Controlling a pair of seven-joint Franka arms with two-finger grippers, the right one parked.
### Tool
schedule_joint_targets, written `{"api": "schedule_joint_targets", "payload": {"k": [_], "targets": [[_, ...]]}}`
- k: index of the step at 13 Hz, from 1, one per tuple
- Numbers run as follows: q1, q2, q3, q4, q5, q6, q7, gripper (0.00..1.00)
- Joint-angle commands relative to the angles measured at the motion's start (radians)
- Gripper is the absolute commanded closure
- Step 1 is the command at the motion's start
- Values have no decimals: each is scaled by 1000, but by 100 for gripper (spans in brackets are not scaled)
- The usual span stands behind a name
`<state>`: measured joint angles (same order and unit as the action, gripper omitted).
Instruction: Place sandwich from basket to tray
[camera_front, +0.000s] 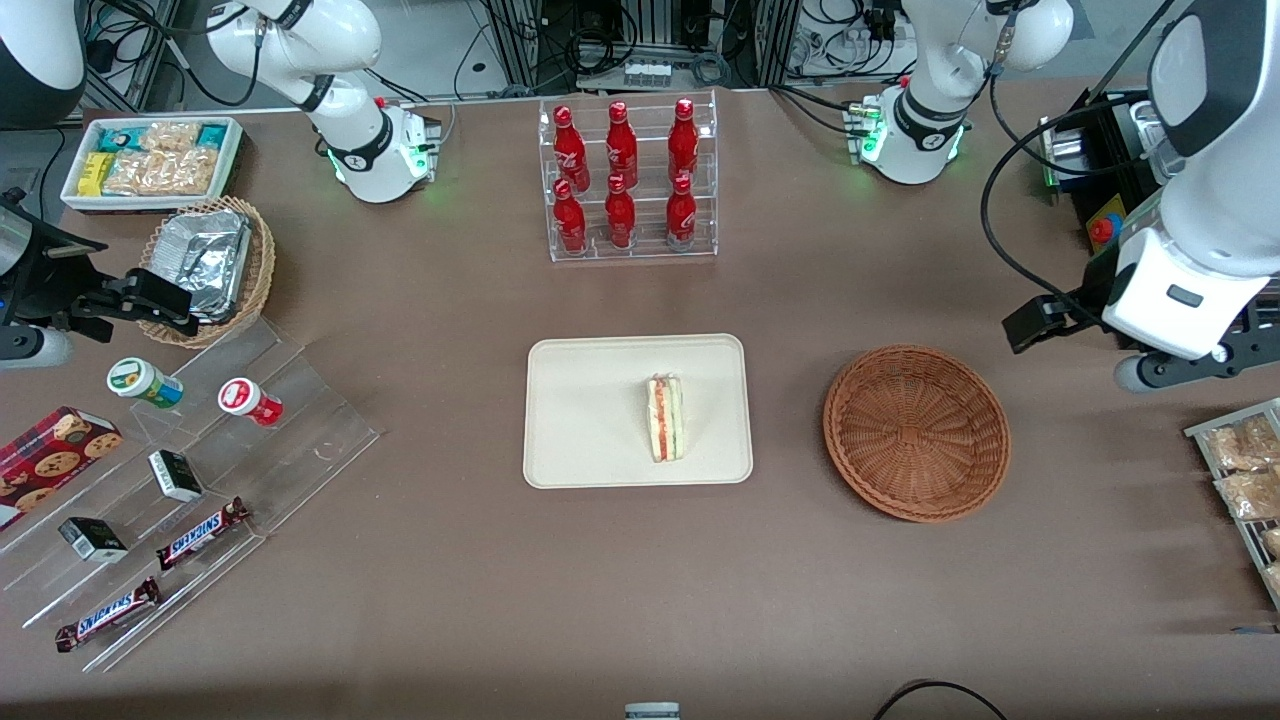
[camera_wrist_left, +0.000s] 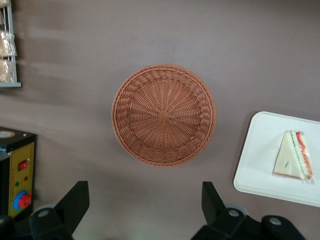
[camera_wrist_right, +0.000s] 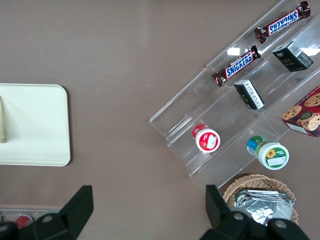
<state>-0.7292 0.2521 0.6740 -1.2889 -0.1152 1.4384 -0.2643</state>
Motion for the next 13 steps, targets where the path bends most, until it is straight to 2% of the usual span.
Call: {"api": "schedule_joint_targets", "payload": {"k": [1, 6, 8, 9, 10, 11, 12, 13], "targets": [[-18, -42, 79, -24, -15, -13, 75, 1], [-18, -82, 153, -23, -11, -65, 111, 1], [-15, -105, 156, -26, -9, -81, 119, 1], [31, -102, 142, -24, -20, -78, 119, 1], [182, -97, 33, -21, -43, -79, 120, 1], [341, -111, -189, -13, -41, -81, 117, 1], [464, -131, -317, -15, -29, -81, 119, 1], [494, -145, -374, -23, -9, -81, 119, 1]]}}
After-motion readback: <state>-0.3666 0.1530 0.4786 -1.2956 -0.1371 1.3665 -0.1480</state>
